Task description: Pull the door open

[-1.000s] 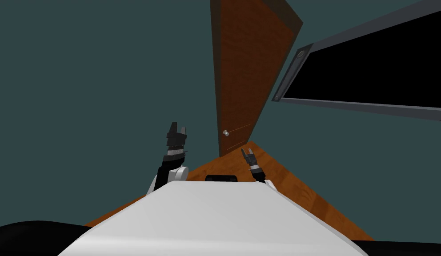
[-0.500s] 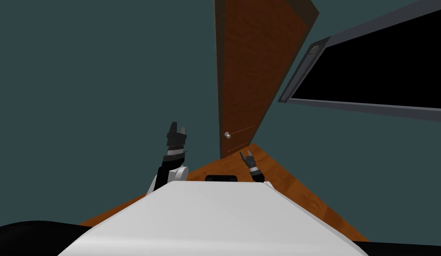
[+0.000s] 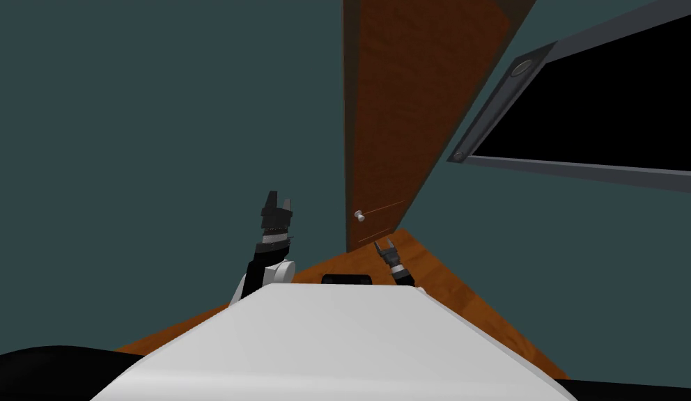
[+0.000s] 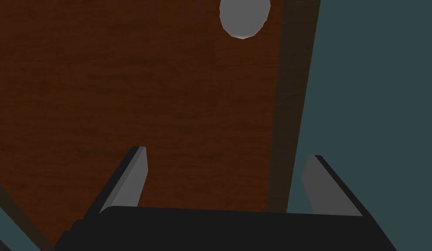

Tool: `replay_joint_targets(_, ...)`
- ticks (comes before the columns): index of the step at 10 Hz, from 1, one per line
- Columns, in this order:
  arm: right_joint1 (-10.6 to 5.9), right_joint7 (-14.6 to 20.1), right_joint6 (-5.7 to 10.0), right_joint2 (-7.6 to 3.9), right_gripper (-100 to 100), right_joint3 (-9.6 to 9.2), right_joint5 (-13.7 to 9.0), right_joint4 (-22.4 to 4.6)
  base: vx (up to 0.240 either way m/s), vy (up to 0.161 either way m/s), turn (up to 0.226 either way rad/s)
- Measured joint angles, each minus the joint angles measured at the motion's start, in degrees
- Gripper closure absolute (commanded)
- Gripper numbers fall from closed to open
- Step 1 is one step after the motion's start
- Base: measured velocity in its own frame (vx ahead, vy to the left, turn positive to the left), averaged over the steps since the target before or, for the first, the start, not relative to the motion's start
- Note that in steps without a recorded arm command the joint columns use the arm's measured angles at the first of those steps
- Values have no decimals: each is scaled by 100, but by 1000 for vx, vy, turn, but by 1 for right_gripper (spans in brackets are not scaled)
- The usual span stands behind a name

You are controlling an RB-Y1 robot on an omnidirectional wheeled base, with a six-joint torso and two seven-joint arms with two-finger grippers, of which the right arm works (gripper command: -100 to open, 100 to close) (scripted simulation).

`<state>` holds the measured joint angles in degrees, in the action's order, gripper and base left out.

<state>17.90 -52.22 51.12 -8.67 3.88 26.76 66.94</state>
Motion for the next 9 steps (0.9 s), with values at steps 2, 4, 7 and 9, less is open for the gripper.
replay_joint_targets(2,-45,-235,108,-2,-100,13,132,-240,148,-11,97)
replay_joint_targets(4,-67,-442,203,0,-100,21,245,-431,170,30,101)
replay_joint_targets(7,-141,-703,339,-2,-100,46,377,-739,129,34,57)
replay_joint_targets(9,-192,-742,322,-61,-100,37,390,-764,-89,-101,-186)
